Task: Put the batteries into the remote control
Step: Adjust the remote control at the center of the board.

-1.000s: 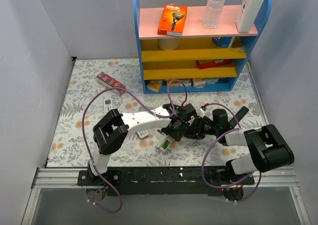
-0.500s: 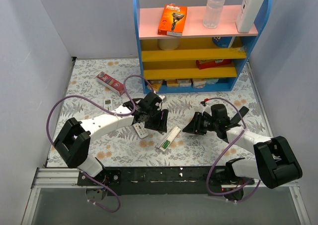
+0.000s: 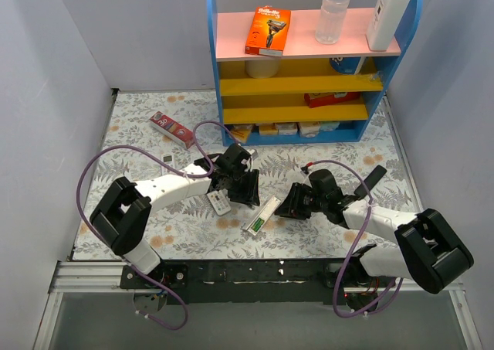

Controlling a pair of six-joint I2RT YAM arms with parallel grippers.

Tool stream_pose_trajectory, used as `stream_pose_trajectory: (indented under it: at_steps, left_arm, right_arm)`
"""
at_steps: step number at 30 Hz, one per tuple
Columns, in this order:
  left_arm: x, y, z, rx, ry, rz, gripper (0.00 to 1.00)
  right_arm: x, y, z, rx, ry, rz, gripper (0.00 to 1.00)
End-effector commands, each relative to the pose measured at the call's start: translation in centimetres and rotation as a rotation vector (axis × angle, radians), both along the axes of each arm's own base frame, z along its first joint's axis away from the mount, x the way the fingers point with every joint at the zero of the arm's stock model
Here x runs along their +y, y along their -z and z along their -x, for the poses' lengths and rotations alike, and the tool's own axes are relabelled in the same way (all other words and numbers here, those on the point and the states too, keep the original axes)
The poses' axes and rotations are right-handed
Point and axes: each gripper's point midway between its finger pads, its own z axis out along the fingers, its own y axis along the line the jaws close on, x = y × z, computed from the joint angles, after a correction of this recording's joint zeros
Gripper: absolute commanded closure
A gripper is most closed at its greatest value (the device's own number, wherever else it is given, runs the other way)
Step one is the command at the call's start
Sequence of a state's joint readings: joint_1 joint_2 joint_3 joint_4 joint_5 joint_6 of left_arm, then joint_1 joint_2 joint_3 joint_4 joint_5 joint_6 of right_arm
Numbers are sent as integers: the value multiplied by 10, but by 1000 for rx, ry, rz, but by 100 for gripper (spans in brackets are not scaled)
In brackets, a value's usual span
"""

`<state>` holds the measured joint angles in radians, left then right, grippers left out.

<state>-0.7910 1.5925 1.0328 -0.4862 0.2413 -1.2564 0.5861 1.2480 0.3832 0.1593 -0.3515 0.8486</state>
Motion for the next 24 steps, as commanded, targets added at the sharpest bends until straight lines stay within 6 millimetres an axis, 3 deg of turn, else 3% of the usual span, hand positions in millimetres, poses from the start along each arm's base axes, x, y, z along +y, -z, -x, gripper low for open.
stream_pose_trajectory:
  at_steps: [1, 11, 24]
  left_arm:
    - [-10, -5, -5, -8, 8, 42, 65]
    - [-5, 17, -4, 22, -10, -6, 64]
    - [-13, 30, 1, 86, 4, 6, 66]
  right_arm:
    - [4, -4, -10, -18, 74, -25, 66]
    - [10, 5, -6, 27, 92, -46, 70]
    - [20, 14, -3, 51, 75, -35, 71]
